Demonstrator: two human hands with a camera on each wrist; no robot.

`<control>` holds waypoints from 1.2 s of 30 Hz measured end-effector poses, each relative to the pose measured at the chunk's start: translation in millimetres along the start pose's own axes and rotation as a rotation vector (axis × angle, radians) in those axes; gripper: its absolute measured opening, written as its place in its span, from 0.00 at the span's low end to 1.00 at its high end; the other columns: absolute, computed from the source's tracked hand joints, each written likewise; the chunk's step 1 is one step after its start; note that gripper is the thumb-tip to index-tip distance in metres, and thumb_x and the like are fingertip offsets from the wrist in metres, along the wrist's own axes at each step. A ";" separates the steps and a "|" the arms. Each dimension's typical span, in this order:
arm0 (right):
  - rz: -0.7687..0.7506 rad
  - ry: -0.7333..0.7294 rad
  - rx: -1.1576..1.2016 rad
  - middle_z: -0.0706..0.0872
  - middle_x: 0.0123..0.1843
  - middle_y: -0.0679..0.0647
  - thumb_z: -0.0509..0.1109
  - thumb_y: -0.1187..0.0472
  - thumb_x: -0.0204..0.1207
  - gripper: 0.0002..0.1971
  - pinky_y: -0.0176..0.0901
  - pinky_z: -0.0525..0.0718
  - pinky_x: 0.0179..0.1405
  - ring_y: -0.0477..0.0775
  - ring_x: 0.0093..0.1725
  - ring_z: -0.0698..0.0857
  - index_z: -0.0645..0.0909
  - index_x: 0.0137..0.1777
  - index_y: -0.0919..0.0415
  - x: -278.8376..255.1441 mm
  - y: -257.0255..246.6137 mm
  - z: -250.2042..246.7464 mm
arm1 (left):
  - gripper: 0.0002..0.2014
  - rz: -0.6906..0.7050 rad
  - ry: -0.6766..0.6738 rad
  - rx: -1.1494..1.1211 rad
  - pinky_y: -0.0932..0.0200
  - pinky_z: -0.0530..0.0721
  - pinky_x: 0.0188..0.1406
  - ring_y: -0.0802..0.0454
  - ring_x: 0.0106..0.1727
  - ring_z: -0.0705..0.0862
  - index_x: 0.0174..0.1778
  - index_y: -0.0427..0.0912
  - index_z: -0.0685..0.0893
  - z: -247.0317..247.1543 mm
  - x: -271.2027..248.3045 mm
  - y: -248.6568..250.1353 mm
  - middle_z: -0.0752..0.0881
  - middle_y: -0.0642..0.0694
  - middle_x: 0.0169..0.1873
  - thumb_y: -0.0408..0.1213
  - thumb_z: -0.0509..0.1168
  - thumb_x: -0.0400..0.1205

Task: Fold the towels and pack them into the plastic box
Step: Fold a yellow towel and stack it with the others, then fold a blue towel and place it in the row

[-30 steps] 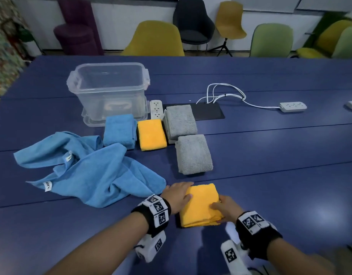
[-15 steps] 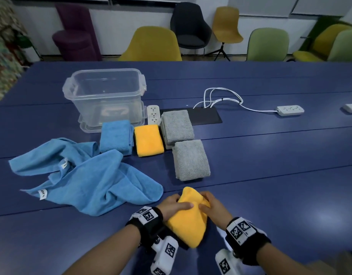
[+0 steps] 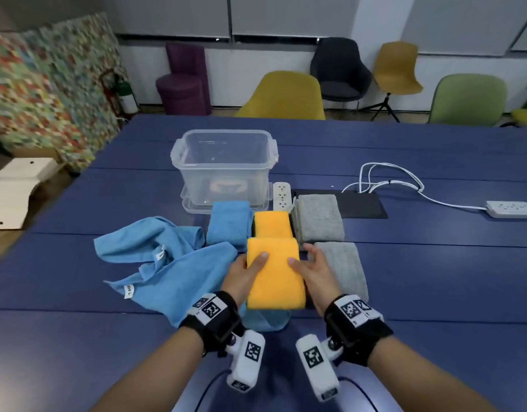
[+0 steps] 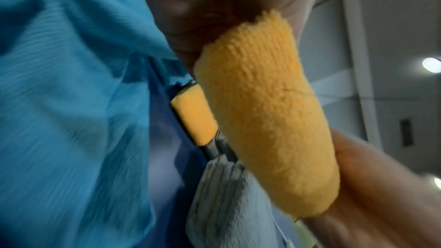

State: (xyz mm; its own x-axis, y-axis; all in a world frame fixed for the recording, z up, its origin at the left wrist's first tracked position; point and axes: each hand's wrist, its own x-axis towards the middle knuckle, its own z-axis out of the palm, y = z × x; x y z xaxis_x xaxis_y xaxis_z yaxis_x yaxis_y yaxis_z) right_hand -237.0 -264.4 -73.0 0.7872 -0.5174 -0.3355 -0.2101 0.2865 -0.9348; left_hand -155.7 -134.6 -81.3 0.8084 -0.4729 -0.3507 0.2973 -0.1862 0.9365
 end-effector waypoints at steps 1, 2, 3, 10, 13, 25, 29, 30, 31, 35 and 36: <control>-0.070 0.055 -0.084 0.78 0.63 0.66 0.68 0.66 0.78 0.20 0.61 0.80 0.60 0.63 0.59 0.81 0.65 0.65 0.55 11.6 -6.1 7.5 | 0.20 0.040 0.038 0.045 0.51 0.84 0.49 0.47 0.51 0.84 0.59 0.41 0.77 -1.3 8.6 5.2 0.85 0.43 0.55 0.52 0.64 0.80; -0.132 0.080 -0.158 0.78 0.62 0.67 0.66 0.66 0.79 0.15 0.59 0.80 0.59 0.62 0.58 0.80 0.65 0.59 0.52 21.3 -12.3 15.4 | 0.22 0.073 0.069 0.079 0.49 0.83 0.53 0.46 0.53 0.84 0.60 0.40 0.77 -2.4 17.5 10.5 0.84 0.42 0.57 0.53 0.64 0.80; -0.188 0.085 -0.221 0.79 0.59 0.67 0.64 0.66 0.80 0.13 0.55 0.79 0.55 0.59 0.55 0.80 0.66 0.54 0.49 31.1 -17.3 22.7 | 0.21 0.099 0.091 0.098 0.49 0.82 0.55 0.46 0.54 0.83 0.61 0.39 0.76 -3.8 24.9 17.3 0.84 0.40 0.59 0.52 0.64 0.80; -0.318 0.148 -0.499 0.75 0.35 0.50 0.54 0.71 0.82 0.12 0.27 0.68 0.29 0.44 0.32 0.71 0.74 0.44 0.58 101.8 -39.8 35.3 | 0.39 0.264 -0.004 0.163 0.47 0.74 0.70 0.48 0.67 0.73 0.81 0.50 0.48 -5.8 89.1 45.1 0.70 0.46 0.68 0.42 0.66 0.80; -0.289 0.207 -0.532 0.77 0.42 0.53 0.55 0.70 0.82 0.09 0.39 0.68 0.38 0.45 0.35 0.72 0.76 0.48 0.60 131.5 -42.4 31.8 | 0.40 0.303 -0.084 0.288 0.49 0.64 0.78 0.48 0.78 0.63 0.82 0.51 0.44 1.2 121.1 44.4 0.59 0.45 0.80 0.42 0.62 0.79; -0.402 0.136 -1.525 0.79 0.67 0.73 0.51 0.68 0.70 0.23 0.58 0.80 0.61 0.71 0.64 0.81 0.79 0.62 0.70 168.1 14.3 56.1 | 0.08 0.353 0.325 0.678 0.59 0.76 0.60 0.46 0.54 0.82 0.46 0.46 0.85 -98.5 122.2 19.7 0.83 0.45 0.51 0.29 0.65 0.78; -0.545 -0.070 -1.657 0.79 0.69 0.66 0.36 0.49 0.85 0.32 0.53 0.53 0.75 0.65 0.75 0.63 0.76 0.67 0.69 153.0 32.8 55.0 | 0.16 0.162 0.185 0.887 0.54 0.79 0.59 0.52 0.53 0.82 0.43 0.58 0.79 -127.2 81.9 -7.5 0.82 0.54 0.47 0.63 0.57 0.69; -0.532 -0.110 -1.687 0.76 0.72 0.64 0.33 0.45 0.85 0.35 0.51 0.48 0.75 0.64 0.79 0.56 0.74 0.69 0.69 152.2 40.9 51.0 | 0.28 0.131 0.124 1.005 0.56 0.76 0.60 0.53 0.57 0.80 0.50 0.57 0.80 -129.1 77.2 -15.9 0.82 0.56 0.50 0.69 0.49 0.64; -0.487 -0.143 -1.702 0.70 0.75 0.62 0.32 0.43 0.84 0.36 0.49 0.46 0.76 0.62 0.82 0.47 0.68 0.73 0.68 151.9 47.4 46.2 | 0.38 0.105 0.092 1.105 0.56 0.74 0.62 0.54 0.62 0.79 0.57 0.57 0.79 -128.6 73.3 -21.1 0.81 0.57 0.55 0.71 0.42 0.60; -0.387 -0.188 -1.670 0.71 0.76 0.65 0.30 0.40 0.83 0.39 0.50 0.62 0.77 0.62 0.78 0.65 0.66 0.75 0.69 170.3 54.2 45.3 | 0.45 0.119 0.119 1.167 0.57 0.66 0.59 0.53 0.64 0.79 0.63 0.54 0.78 -123.3 69.1 -28.2 0.83 0.56 0.58 0.69 0.34 0.58; -0.394 -0.147 -1.663 0.79 0.70 0.64 0.28 0.40 0.83 0.43 0.52 0.74 0.70 0.63 0.71 0.76 0.76 0.69 0.69 173.6 50.1 50.4 | 0.44 0.155 0.128 1.132 0.58 0.66 0.55 0.51 0.61 0.81 0.60 0.52 0.81 -121.6 69.2 -29.3 0.85 0.54 0.55 0.68 0.36 0.60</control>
State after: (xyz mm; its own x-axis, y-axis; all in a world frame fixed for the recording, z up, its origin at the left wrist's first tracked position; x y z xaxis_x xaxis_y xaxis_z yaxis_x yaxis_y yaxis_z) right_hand -81.7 -299.3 -172.2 0.9578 -0.2460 -0.1489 -0.2609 -0.9611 -0.0902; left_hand -46.7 -57.1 -131.9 0.8612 -0.4796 -0.1683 -0.3847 -0.8315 0.4009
